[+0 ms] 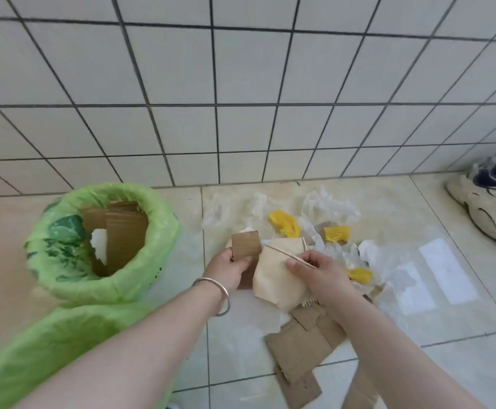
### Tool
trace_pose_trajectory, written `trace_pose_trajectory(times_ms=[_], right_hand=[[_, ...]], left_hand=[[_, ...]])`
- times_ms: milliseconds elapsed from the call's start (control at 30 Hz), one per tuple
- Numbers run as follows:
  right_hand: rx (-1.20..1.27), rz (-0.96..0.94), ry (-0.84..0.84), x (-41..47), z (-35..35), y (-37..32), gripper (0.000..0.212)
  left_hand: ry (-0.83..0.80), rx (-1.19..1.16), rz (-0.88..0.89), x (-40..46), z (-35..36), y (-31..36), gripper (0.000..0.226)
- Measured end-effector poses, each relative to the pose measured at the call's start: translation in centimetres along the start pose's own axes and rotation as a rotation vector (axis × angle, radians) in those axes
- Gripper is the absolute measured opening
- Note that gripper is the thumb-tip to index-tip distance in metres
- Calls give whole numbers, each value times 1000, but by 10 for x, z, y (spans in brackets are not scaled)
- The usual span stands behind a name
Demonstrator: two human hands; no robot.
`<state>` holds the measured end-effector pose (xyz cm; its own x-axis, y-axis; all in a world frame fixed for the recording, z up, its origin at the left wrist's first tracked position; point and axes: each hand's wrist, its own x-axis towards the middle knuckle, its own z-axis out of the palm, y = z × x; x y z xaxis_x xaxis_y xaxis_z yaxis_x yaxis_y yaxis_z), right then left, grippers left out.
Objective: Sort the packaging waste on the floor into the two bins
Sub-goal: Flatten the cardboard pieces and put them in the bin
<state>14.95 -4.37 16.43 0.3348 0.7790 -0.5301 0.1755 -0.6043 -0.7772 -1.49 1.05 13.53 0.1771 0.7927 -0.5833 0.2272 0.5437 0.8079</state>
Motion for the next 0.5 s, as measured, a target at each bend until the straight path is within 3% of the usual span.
trace_pose_trajectory(times_ms=[200, 400, 500], right_hand=[[-44, -190, -85, -13, 102, -94, 13], [-336, -503, -116, -13, 213, -153, 5], [-465, -590, -96, 0, 255, -158, 17]], left_hand=[[223, -41, 129, -30, -124, 40, 12], [442, -88, 169, -27, -231, 44, 20], [465, -97, 162, -9, -264, 33, 27]])
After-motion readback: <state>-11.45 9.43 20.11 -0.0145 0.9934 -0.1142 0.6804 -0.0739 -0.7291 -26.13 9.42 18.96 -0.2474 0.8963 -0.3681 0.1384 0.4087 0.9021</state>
